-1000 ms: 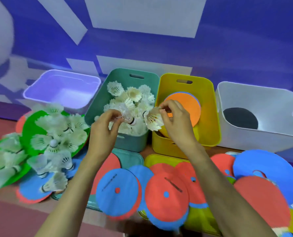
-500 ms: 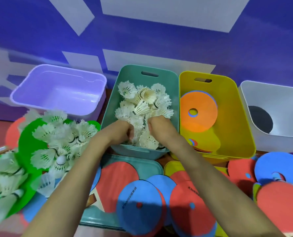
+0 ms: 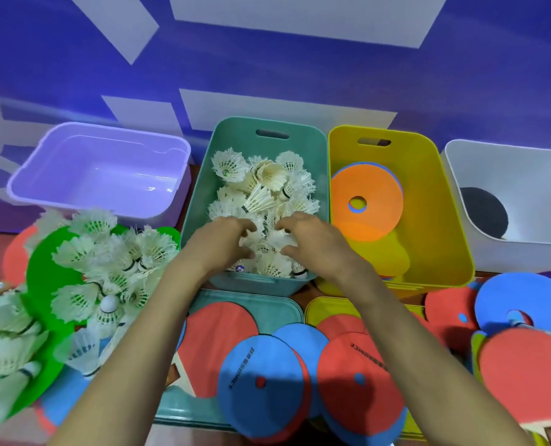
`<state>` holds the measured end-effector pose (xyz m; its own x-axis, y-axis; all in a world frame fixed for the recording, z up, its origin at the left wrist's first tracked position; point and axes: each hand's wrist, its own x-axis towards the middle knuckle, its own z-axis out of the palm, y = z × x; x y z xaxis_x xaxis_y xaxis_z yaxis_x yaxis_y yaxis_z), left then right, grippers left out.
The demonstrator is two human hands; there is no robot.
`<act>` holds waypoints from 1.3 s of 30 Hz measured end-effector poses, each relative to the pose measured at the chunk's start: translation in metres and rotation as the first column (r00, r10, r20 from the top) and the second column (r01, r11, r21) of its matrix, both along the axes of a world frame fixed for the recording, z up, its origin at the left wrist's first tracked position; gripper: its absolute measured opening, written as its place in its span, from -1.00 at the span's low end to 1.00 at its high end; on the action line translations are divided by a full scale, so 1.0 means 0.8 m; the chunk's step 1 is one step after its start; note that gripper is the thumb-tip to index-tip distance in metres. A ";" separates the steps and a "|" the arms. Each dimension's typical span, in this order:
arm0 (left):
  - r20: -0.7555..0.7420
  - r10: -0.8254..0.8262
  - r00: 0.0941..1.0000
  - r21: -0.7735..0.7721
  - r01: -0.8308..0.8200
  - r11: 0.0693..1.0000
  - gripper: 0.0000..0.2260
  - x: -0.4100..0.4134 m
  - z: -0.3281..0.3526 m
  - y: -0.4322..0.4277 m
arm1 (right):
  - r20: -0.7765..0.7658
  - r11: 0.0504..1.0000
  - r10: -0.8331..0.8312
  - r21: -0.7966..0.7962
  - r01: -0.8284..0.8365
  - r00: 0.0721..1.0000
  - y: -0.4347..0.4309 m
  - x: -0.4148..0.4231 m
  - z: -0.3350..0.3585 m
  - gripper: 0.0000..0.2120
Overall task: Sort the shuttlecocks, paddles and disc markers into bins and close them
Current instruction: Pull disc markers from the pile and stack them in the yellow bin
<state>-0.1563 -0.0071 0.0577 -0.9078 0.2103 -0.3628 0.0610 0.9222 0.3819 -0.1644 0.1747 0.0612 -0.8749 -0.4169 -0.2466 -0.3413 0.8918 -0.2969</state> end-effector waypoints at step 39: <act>0.021 0.249 0.968 0.242 -0.247 0.938 -0.60 0.220 -0.105 0.500 | 0.032 0.759 -0.612 -0.257 0.598 0.790 0.537 0.224 -0.134 -0.27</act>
